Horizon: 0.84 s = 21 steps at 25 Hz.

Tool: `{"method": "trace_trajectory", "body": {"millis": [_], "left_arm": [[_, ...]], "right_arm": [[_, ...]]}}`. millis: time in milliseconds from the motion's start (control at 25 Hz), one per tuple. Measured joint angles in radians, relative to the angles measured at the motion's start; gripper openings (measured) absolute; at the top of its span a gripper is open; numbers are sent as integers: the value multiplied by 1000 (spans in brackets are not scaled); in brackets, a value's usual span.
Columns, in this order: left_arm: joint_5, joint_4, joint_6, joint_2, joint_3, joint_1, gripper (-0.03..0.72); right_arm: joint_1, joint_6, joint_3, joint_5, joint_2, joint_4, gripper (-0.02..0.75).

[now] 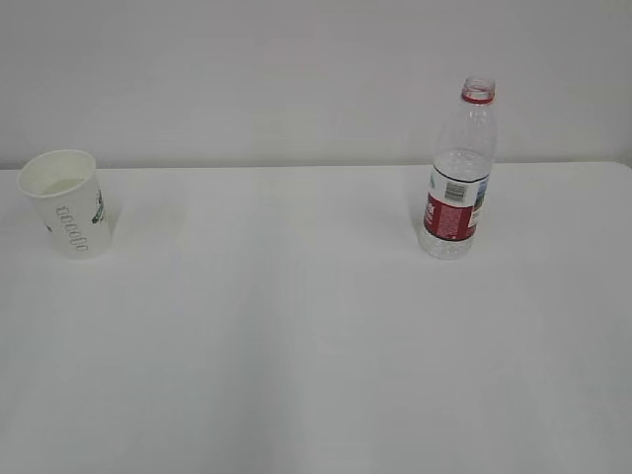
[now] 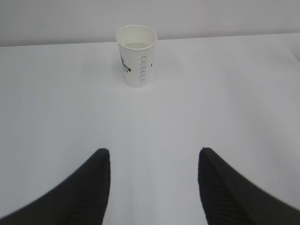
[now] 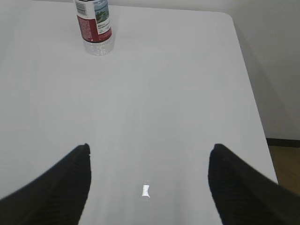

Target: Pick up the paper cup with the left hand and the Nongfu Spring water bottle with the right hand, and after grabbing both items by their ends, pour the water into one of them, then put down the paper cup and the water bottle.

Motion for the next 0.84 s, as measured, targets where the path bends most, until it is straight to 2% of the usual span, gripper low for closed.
{"method": "trace_trajectory", "body": {"millis": [840], "left_arm": [[0,0,0,-10,0,0,433]], "right_arm": [[0,0,0,0,0,2,587]]}}
